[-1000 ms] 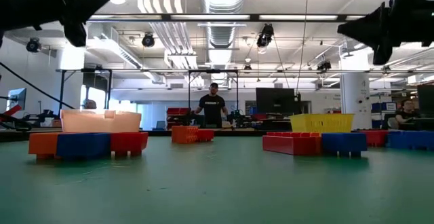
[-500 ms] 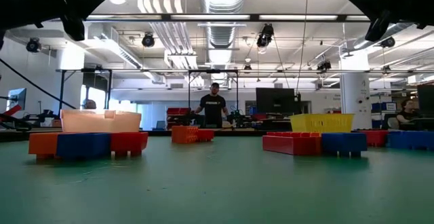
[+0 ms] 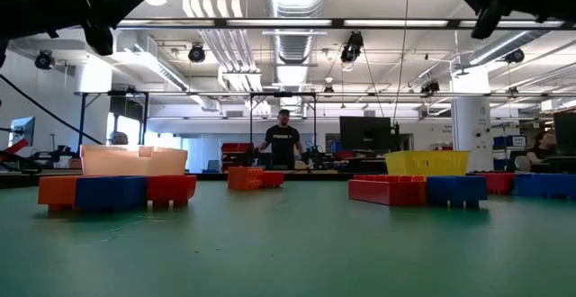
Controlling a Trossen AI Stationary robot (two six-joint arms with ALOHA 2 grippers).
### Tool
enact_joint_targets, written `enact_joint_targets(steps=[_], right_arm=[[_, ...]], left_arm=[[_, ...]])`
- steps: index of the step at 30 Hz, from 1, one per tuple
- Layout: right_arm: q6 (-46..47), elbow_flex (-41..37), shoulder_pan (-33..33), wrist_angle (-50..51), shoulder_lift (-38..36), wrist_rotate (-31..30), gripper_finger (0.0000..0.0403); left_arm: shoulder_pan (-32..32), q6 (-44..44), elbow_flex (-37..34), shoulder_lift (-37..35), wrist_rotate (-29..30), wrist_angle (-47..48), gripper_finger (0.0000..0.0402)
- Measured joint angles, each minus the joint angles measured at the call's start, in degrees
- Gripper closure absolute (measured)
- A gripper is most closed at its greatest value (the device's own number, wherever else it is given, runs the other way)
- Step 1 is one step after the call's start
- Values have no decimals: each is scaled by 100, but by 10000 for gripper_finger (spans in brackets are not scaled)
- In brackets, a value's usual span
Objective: Sort & place blocks by color
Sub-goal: Put the orange game piece into the yellow bin
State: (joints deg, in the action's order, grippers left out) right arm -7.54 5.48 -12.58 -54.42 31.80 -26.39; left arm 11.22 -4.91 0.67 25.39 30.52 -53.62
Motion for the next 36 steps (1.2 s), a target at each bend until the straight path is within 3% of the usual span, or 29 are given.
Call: enact_joint_targets(steps=[12,16,30,36], right_arm=[[369,1493,0,1135,1578,-38,385],[1096,2202,-1,2281,1931,-59,385],[3408,4809,-13,7946,3511,30,385],[3567,5542,-13,9467,4292,929,385]], left_arm=[[0,3,0,7,-2,9,402],[0,4,0,3,-4,16,402],[0,4,-4,106,-9,9,402],[0,2,-7,108,-9,11,402]])
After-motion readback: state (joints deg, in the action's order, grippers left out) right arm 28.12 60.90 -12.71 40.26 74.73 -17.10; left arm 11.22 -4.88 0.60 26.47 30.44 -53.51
